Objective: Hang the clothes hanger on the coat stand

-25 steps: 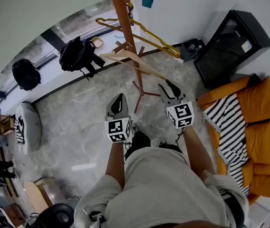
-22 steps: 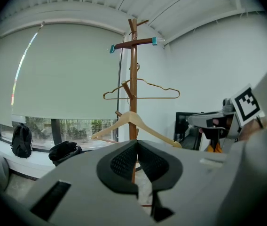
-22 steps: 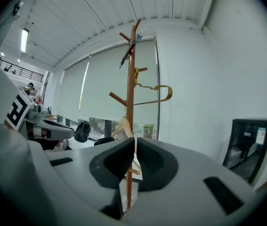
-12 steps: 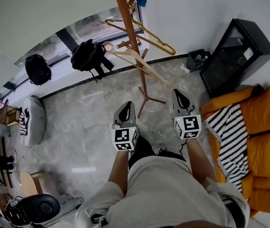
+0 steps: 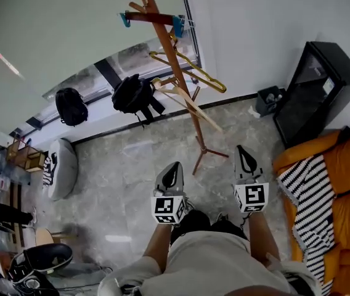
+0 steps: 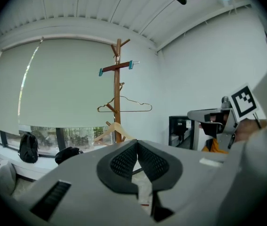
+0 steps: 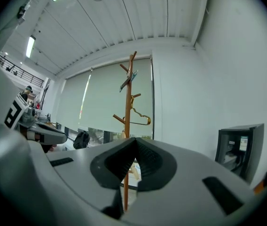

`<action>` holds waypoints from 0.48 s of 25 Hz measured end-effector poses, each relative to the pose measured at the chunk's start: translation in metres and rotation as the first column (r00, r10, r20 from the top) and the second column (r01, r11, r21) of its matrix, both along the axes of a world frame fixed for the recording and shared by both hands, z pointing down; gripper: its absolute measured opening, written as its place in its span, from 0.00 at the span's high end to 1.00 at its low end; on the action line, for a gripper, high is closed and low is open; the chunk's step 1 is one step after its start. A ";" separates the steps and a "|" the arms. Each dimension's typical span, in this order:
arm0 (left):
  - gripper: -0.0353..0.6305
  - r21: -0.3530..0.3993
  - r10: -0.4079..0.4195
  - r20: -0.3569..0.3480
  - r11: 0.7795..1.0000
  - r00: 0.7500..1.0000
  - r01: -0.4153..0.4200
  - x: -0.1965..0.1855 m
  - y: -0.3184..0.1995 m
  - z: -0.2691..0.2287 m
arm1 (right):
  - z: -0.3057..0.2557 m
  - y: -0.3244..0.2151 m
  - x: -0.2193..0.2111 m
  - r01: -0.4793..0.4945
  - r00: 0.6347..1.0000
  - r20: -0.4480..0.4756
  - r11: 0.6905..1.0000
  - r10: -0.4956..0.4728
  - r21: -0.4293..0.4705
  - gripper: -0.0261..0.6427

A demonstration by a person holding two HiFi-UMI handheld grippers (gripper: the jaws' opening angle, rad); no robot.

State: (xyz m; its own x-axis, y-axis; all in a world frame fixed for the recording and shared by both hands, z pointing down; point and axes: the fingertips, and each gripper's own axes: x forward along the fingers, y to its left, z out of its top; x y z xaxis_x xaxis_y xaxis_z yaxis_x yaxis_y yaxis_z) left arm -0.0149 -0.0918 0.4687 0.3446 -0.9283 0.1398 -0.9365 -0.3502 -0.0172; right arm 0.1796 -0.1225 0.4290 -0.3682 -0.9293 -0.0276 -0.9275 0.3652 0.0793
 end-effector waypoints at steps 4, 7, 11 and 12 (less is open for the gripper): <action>0.93 0.015 0.036 0.012 0.999 0.999 -0.036 0.014 0.009 -0.013 | -0.007 0.014 0.005 -0.013 1.000 0.001 1.000 0.013 -0.004 0.95; 0.93 0.024 0.059 0.000 0.998 0.998 -0.059 0.014 0.003 -0.023 | -0.009 0.015 -0.005 -0.015 1.000 0.000 1.000 0.015 -0.008 0.95; 0.93 0.057 0.084 -0.013 0.995 0.996 -0.083 0.006 -0.003 -0.039 | -0.015 0.013 -0.021 -0.025 1.000 -0.007 1.000 0.025 -0.014 0.95; 0.93 0.068 0.085 -0.021 0.994 0.996 -0.084 0.001 -0.004 -0.043 | -0.020 0.012 -0.027 -0.020 1.000 -0.007 1.000 0.020 -0.008 0.95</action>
State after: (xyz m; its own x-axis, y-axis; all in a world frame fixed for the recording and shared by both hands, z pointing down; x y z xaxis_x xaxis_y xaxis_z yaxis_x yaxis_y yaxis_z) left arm -0.0136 -0.0954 0.4254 0.4247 -0.9027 0.0693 -0.9040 -0.4270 -0.0217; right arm 0.1524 -0.1101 0.4089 -0.3500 -0.9366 -0.0176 -0.9340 0.3474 0.0833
